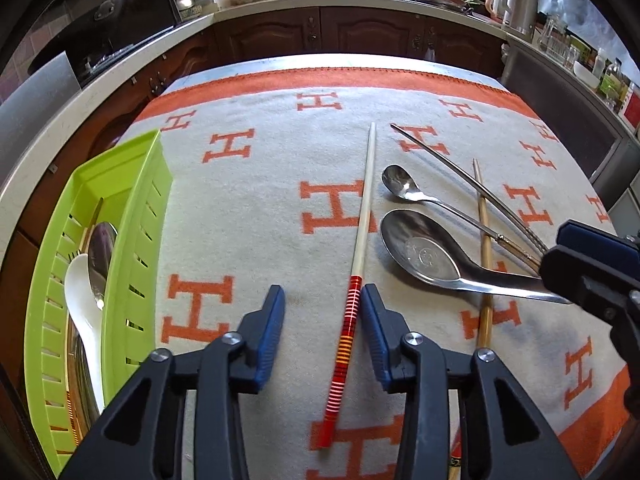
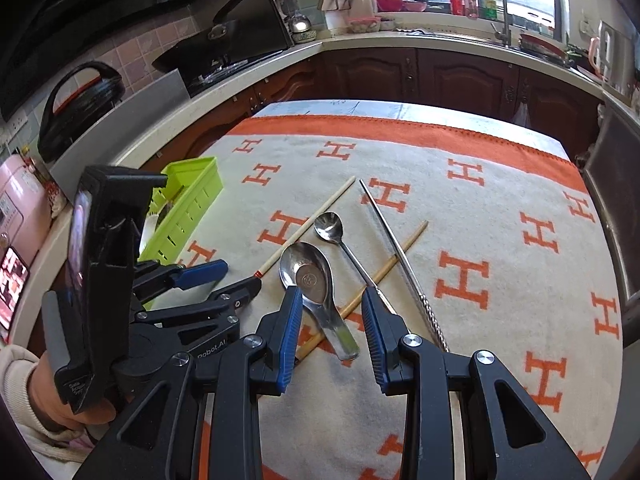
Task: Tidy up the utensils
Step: 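Grasp a red-banded chopstick with the left tool while the right tool grasps a silver soup spoon, then lower the chopstick with the left tool while the right tool lowers the soup spoon into the tray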
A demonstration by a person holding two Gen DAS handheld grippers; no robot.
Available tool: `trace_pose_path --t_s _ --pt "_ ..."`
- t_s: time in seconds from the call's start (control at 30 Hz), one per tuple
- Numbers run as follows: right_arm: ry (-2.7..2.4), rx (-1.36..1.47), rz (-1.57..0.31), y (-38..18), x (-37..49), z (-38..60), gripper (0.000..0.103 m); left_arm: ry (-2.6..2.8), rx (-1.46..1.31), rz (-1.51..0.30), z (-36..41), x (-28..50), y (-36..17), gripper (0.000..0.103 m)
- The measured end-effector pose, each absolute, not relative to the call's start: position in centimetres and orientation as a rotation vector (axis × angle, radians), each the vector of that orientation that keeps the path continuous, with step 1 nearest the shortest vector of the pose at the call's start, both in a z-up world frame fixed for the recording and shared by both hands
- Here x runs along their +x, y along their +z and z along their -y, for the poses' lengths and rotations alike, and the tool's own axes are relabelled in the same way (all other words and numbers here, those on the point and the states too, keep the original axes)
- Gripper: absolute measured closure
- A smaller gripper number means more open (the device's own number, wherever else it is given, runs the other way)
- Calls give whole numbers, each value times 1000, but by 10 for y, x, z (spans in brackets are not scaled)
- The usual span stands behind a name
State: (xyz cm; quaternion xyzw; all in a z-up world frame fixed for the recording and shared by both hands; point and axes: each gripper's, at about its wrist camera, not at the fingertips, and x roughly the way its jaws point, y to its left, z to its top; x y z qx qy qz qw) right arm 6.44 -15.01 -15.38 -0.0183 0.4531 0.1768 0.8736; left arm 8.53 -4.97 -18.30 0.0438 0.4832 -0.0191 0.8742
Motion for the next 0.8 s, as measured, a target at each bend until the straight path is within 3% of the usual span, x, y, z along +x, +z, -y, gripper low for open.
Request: trace_pose_path --t_s 0.1,0.17,0.2,0.8 --pt "372 -88 -953 -161 68 143 72 -50 79 -998 46 88 -184 60" --pt "378 -121 -955 -166 69 140 72 -69 60 -988 43 89 -183 76" --pt "384 -132 -957 -167 70 138 72 -69 71 -982 43 90 -183 96" --pt "443 -353 -1010 -209 91 92 72 -127 -85 -941 15 77 -150 99"
